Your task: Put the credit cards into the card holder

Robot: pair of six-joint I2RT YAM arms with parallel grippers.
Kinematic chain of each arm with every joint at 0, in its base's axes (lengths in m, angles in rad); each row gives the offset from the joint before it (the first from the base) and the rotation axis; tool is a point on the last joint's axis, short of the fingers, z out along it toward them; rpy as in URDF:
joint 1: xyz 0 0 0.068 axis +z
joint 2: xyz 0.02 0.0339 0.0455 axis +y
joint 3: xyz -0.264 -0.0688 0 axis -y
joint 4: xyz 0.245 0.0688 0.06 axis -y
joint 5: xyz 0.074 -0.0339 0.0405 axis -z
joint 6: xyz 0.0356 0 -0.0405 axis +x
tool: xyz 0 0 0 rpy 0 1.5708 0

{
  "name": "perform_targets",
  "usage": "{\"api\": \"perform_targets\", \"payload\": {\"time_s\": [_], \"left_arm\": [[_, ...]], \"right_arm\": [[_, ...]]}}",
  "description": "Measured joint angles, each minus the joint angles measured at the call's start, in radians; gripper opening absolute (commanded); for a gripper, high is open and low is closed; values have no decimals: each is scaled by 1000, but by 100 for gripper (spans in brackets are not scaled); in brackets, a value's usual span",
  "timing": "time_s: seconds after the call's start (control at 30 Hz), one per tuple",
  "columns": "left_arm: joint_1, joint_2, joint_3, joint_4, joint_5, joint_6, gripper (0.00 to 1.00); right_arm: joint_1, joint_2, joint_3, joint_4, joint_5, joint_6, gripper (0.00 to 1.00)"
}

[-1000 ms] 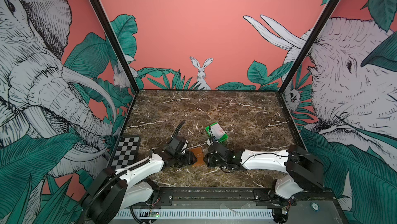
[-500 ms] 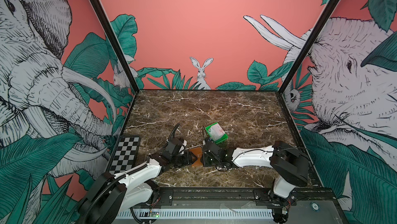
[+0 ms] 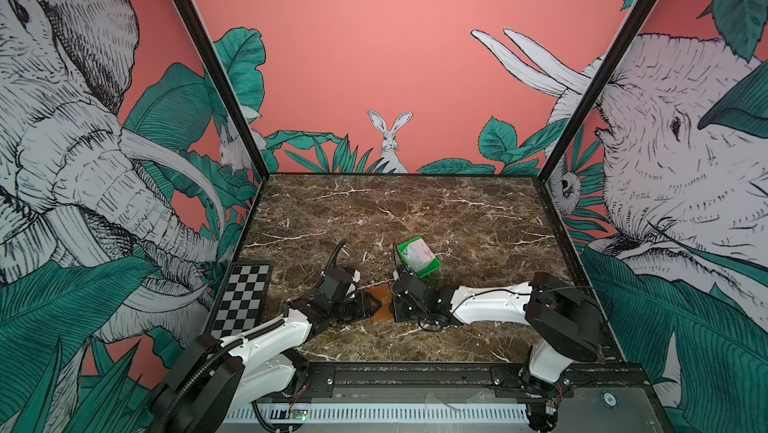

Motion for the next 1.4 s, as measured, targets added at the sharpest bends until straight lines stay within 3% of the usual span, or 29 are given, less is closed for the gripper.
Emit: {"api": "perform_targets", "payload": {"time_s": [0.27, 0.37, 0.5, 0.6, 1.03, 1.4], "left_arm": [[4, -49, -34, -2, -12, -29, 58], [4, -50, -40, 16, -8, -41, 59], [4, -48, -46, 32, -6, -52, 59], [5, -43, -48, 44, -5, -56, 59], [5, -5, -51, 93, 7, -70, 52], [5, 47, -51, 162, 37, -80, 49]], "right_arm": [[-5, -15, 0, 4, -3, -33, 29], [-6, -14, 0, 8, -8, -37, 36], [-7, -13, 5, -6, -3, -36, 54], [-8, -12, 17, -33, 10, -33, 56], [-34, -13, 18, -33, -25, -33, 28], [-39, 3, 18, -21, -68, -40, 20]]}}
